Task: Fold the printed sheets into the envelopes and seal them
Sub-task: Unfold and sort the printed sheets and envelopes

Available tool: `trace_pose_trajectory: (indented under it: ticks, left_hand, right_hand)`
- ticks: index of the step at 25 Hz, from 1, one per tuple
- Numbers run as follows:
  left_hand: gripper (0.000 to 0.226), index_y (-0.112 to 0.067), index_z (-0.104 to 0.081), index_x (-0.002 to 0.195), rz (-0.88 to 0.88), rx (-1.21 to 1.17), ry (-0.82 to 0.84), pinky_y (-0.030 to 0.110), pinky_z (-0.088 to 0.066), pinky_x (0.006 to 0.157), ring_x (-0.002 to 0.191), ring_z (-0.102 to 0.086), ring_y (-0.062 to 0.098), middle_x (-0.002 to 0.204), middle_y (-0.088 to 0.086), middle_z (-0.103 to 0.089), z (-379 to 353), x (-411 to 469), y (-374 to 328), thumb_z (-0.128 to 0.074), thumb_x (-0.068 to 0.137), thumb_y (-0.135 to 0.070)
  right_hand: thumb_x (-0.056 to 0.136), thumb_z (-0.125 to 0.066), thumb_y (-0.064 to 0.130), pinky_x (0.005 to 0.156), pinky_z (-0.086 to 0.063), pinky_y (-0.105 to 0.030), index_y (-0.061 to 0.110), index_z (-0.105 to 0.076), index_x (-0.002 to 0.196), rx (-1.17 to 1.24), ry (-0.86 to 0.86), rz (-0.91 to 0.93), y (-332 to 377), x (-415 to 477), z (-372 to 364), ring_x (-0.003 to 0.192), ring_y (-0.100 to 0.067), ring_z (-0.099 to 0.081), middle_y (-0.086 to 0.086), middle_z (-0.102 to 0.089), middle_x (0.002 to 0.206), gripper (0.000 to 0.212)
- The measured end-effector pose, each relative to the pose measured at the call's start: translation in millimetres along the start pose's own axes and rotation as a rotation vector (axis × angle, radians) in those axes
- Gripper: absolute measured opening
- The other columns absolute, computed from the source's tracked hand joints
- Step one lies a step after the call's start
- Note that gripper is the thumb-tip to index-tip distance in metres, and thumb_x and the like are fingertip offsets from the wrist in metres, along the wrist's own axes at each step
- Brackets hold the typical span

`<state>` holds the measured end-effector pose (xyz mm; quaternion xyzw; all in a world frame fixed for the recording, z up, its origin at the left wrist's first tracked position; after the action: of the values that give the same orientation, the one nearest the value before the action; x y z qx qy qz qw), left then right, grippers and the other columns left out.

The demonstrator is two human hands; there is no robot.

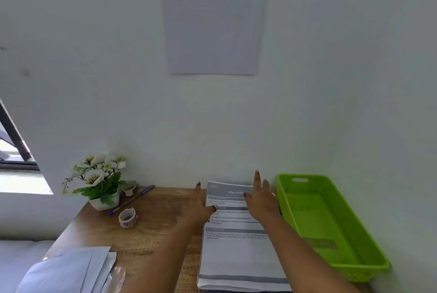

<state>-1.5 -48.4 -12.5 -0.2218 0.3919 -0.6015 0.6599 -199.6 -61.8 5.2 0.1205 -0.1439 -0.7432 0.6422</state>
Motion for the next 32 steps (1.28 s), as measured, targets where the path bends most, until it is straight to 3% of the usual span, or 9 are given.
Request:
trace_pose_trajectory:
  ticks: [1, 4, 10, 13, 16, 22, 24, 27, 32]
  left_hand:
    - [0.086, -0.021, 0.0, 0.152, 0.012, -0.114, 0.019, 0.025, -0.05, 0.083, 0.121, -0.052, 0.026, 0.141, 0.009, -0.047, -3.6, -1.0, 0.1, -0.061, 0.091, -0.029]
    - [0.058, -0.013, -0.032, 0.139, 0.06, -0.193, 0.038, 0.034, -0.048, 0.095, 0.114, -0.057, 0.024, 0.129, 0.007, -0.056, -14.4, -1.4, 7.8, -0.061, 0.091, -0.026]
    - [0.035, -0.017, -0.05, 0.127, 0.057, -0.349, 0.071, 0.032, -0.049, 0.087, 0.104, -0.06, 0.02, 0.119, 0.002, -0.062, -26.2, 2.4, 1.2, -0.058, 0.093, -0.019]
    - [0.035, -0.02, -0.052, 0.125, 0.065, -0.394, 0.051, 0.035, -0.052, 0.085, 0.102, -0.062, 0.019, 0.116, 0.0, -0.064, -31.3, 7.1, -0.3, -0.06, 0.091, -0.022]
    - [0.029, -0.02, -0.051, 0.119, 0.073, -0.521, 0.044, 0.026, -0.051, 0.07, 0.092, -0.063, 0.015, 0.106, -0.001, -0.065, -36.8, 6.1, -10.5, -0.059, 0.092, -0.015]
    - [0.041, -0.015, -0.04, 0.122, 0.136, -0.61, -0.072, 0.043, -0.052, 0.087, 0.102, -0.061, 0.03, 0.114, 0.009, -0.059, -30.1, 8.8, -14.8, -0.061, 0.088, -0.005]
    - [0.047, -0.014, -0.036, 0.126, 0.15, -0.612, -0.117, 0.041, -0.055, 0.076, 0.096, -0.062, 0.028, 0.114, 0.011, -0.058, -23.1, 9.7, -10.4, -0.058, 0.088, 0.001]
    - [0.051, -0.016, -0.033, 0.13, 0.155, -0.609, -0.175, 0.028, -0.049, 0.054, 0.079, -0.061, 0.019, 0.095, 0.004, -0.058, -12.3, 7.0, -7.8, -0.05, 0.089, 0.009]
    - [0.04, -0.02, -0.039, 0.12, 0.093, -0.583, -0.264, 0.026, -0.047, 0.054, 0.076, -0.06, 0.017, 0.089, -0.003, -0.055, 1.4, 1.8, -11.4, -0.045, 0.091, 0.008]
  right_hand:
    - [0.099, -0.04, 0.039, 0.11, -0.033, -0.041, 0.02, 0.012, 0.152, 0.024, 0.034, -0.051, -1.8, -1.3, -6.5, 0.14, -0.039, -0.026, -0.021, -0.008, 0.158, 0.076]
    - [0.097, -0.039, 0.046, 0.111, -0.031, -0.05, 0.028, 0.011, 0.151, 0.06, 0.08, -0.196, -16.4, -1.6, -26.6, 0.139, -0.041, -0.026, -0.016, -0.004, 0.159, 0.077]
    - [0.095, -0.047, 0.042, 0.112, -0.03, -0.046, 0.024, 0.007, 0.152, 0.238, 0.085, -0.365, -35.2, 1.4, -35.4, 0.139, -0.037, -0.028, -0.017, -0.012, 0.157, 0.081]
    - [0.094, -0.051, 0.035, 0.109, -0.035, -0.044, 0.025, 0.007, 0.152, 0.362, 0.046, -0.398, -34.4, 2.9, -28.5, 0.136, -0.036, -0.034, -0.016, -0.022, 0.154, 0.083]
    - [0.092, -0.055, 0.031, 0.105, -0.039, -0.042, 0.025, 0.0, 0.153, 0.441, -0.01, -0.401, -31.7, 5.1, -18.3, 0.132, -0.036, -0.039, -0.018, -0.029, 0.15, 0.082]
    - [0.087, -0.054, 0.011, 0.105, -0.039, -0.045, 0.026, -0.006, 0.152, 0.488, -0.021, -0.362, -24.1, 4.6, -7.1, 0.131, -0.034, -0.039, -0.014, -0.021, 0.153, 0.082]
    - [0.083, -0.051, 0.001, 0.102, -0.043, -0.045, 0.026, -0.009, 0.152, 0.5, -0.04, -0.374, -27.2, 3.1, -2.4, 0.126, -0.034, -0.044, -0.014, -0.026, 0.148, 0.084]
    - [0.081, -0.052, -0.003, 0.095, -0.048, -0.045, 0.026, -0.015, 0.15, 0.501, -0.093, -0.339, -26.1, 2.0, 8.3, 0.116, -0.033, -0.05, -0.013, -0.034, 0.139, 0.083]
    - [0.081, -0.047, -0.005, 0.088, -0.052, -0.043, 0.02, -0.019, 0.149, 0.547, -0.157, -0.298, -23.4, 0.6, 23.9, 0.11, -0.033, -0.056, -0.013, -0.046, 0.133, 0.078]
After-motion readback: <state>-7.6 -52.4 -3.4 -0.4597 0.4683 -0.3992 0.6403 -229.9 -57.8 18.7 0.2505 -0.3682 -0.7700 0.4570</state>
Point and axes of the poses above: each hand's wrist, its own x-axis towards the middle knuckle, its own z-axis out of the back of the hand, y = z × x, the point moved 5 cm from there along x, towards the middle knuckle
